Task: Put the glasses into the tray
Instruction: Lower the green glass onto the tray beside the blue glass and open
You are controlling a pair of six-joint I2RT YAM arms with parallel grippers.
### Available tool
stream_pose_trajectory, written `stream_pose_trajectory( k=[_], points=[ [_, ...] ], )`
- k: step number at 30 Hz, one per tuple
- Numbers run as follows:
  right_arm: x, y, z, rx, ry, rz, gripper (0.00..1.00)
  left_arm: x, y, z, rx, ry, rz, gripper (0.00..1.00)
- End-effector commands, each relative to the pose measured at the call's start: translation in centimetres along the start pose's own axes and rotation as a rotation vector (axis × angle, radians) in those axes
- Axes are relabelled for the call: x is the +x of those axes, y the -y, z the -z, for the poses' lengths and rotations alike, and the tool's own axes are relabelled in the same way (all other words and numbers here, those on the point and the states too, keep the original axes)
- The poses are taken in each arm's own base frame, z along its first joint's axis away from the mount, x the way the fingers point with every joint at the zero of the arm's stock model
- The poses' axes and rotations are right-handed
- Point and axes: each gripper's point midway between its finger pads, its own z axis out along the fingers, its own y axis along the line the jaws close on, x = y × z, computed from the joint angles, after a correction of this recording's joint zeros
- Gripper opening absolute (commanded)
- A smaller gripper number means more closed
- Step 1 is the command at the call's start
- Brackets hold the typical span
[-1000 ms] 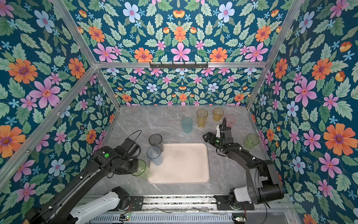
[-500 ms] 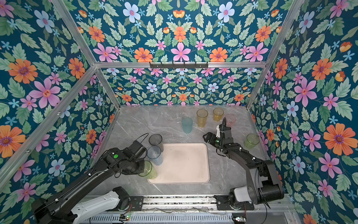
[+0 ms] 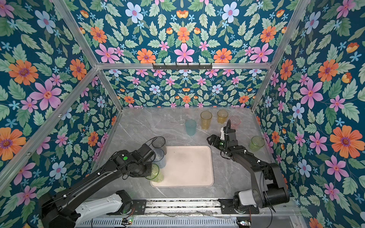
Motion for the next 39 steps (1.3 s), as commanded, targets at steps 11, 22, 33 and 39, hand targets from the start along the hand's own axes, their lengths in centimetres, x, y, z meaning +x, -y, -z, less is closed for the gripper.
stream_pose_trajectory(
  k=[11,22,33,39],
  points=[
    [0.0,-0.1,-0.1,-0.003,-0.007,-0.005,0.88,-0.3,-0.1,0.1,-0.04,0.011,-0.002,0.0],
    [0.1,0.0,-0.2,0.0,-0.012,-0.007,0.88,0.2,0.3,-0.3,-0.037,-0.016,-0.019,0.0],
    [0.2,0.0,-0.4,-0.002,-0.02,-0.013,0.88,0.4,0.3,-1.0,-0.052,-0.028,-0.035,0.13],
    [0.2,0.0,-0.3,-0.001,-0.02,-0.012,0.88,-0.3,0.8,-0.5,-0.031,-0.002,-0.041,0.31]
  ],
)
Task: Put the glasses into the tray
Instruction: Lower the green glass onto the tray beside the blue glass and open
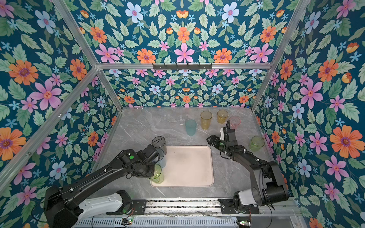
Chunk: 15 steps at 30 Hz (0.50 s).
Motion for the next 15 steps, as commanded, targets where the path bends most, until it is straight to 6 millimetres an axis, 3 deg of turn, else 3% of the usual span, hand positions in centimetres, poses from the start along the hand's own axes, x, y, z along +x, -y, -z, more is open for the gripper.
stream_pose_trajectory(
  k=[1,15],
  points=[
    [-0.2,-0.3,0.1,-0.007,-0.001,-0.001,0.88,-0.6,0.1,0.4,0.006,0.027,-0.017,0.33],
    [-0.2,-0.4,0.3,-0.006,0.004,0.0,0.88,-2.6,0.1,2.6,0.004,0.124,-0.054,0.48]
  ],
)
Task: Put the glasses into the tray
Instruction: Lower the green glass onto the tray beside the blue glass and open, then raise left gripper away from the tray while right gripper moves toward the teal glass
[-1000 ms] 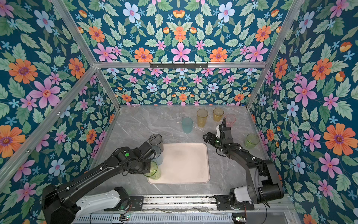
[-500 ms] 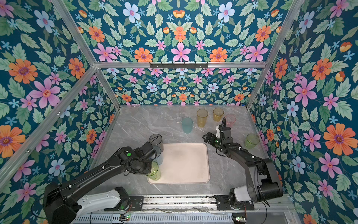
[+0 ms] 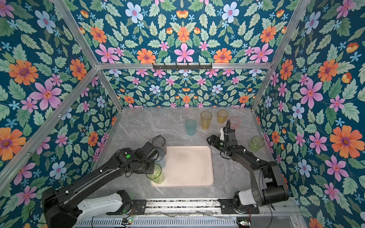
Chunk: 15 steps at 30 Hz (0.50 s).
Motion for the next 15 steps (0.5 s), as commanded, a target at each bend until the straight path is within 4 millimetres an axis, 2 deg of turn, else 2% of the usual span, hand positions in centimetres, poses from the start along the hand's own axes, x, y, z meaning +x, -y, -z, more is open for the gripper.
stream_pose_trajectory(
  k=[1,11,15],
  points=[
    [-0.2,-0.3,0.2,-0.006,0.004,-0.001,0.88,-0.7,-0.4,0.7,-0.018,0.037,-0.032,0.49],
    [-0.2,-0.2,0.3,0.001,0.008,0.003,0.89,-4.6,-0.7,3.6,-0.048,0.172,-0.061,0.6],
    [-0.3,-0.2,0.5,0.005,0.015,0.008,0.88,-7.0,-1.4,5.0,-0.075,0.258,-0.032,0.63]
  ],
)
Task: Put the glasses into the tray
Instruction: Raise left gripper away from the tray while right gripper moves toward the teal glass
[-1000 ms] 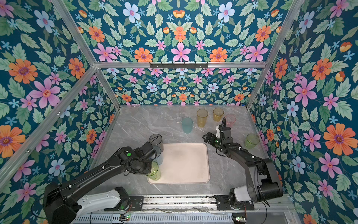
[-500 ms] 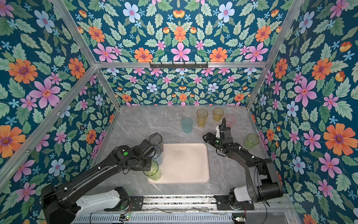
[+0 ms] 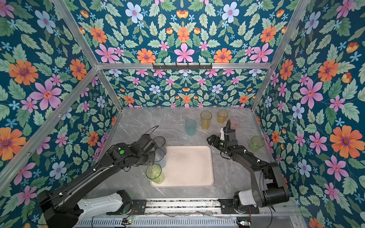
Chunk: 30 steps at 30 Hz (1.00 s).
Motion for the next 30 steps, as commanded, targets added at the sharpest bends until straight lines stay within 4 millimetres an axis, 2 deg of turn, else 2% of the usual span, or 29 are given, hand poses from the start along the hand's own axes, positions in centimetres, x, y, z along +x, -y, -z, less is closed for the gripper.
stream_pose_trajectory(
  k=[1,9,15,18,24,30],
  points=[
    [-0.2,0.0,0.2,0.008,0.011,0.006,0.88,-2.2,-1.2,0.6,-0.046,0.083,0.004,0.63],
    [-1.0,-0.8,1.6,0.003,0.053,0.037,0.89,-6.9,-4.2,0.1,-0.014,0.225,0.165,0.65],
    [-2.1,-3.0,3.6,-0.026,0.066,0.062,0.89,-9.7,-6.1,-0.1,-0.012,0.313,0.219,0.66],
    [-2.8,-4.0,4.6,-0.016,0.049,0.057,0.89,-10.2,-6.8,-1.1,-0.014,0.313,0.226,0.67],
    [-5.0,-7.0,6.7,-0.04,0.077,0.05,0.88,-10.8,-6.0,-2.5,0.109,0.302,0.23,0.68],
    [-7.3,-10.5,7.5,-0.062,0.103,0.069,0.87,-10.8,-7.3,-3.1,0.078,0.295,0.217,0.68]
  ],
)
